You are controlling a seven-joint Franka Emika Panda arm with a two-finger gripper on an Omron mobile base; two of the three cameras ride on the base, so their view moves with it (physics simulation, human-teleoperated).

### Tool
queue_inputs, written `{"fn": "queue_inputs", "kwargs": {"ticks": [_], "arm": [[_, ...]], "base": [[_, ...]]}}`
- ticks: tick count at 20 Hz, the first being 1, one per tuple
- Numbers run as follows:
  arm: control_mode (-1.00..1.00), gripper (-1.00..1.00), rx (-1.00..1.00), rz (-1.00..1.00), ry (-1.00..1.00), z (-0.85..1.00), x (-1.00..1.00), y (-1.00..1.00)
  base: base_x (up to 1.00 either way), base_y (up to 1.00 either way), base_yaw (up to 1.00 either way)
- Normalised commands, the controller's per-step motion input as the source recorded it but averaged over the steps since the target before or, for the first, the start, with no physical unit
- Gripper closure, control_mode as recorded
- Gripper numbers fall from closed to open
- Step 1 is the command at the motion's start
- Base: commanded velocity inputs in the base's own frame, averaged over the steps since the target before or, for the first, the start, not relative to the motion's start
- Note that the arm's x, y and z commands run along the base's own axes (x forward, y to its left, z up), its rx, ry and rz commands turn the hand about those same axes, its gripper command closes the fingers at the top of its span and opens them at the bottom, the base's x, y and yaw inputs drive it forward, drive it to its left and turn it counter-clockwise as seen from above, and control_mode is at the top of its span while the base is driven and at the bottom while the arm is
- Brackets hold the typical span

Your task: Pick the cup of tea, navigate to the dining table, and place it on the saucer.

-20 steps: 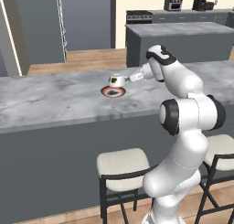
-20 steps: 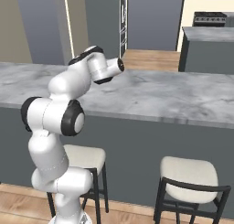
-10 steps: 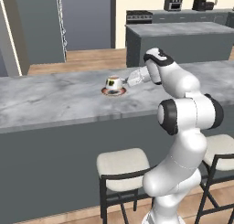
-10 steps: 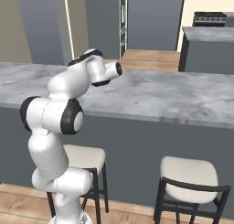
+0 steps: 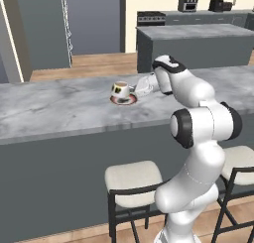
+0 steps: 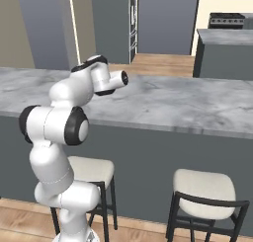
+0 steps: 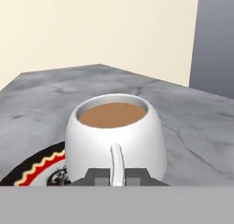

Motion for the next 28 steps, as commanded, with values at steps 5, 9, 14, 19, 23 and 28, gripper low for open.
{"fn": "queue_inputs", "kwargs": {"ticks": [5,9,14,19,23,28], "arm": [[-1.00,1.00,0.00,0.01,-0.01,0.28,-0.30,0.00],[-1.00,1.00,0.00,0.01,0.00,0.08,-0.35,0.00],[-1.00,1.00,-0.02,0.00,0.00,-0.33,-0.06,0.00],[-1.00,1.00,-0.04,0.00,0.00,-0.21,0.03,0.00],[-1.00,1.00,0.00,0.00,0.00,0.00,0.01,0.00],[-1.00,1.00,0.00,0.00,0.00,0.00,0.00,0.00]], "base": [[0.00,0.00,0.00],[0.00,0.00,0.00],[0.00,0.00,0.00],[0.00,0.00,0.00],[0.00,0.00,0.00],[0.00,0.00,0.00]]}}
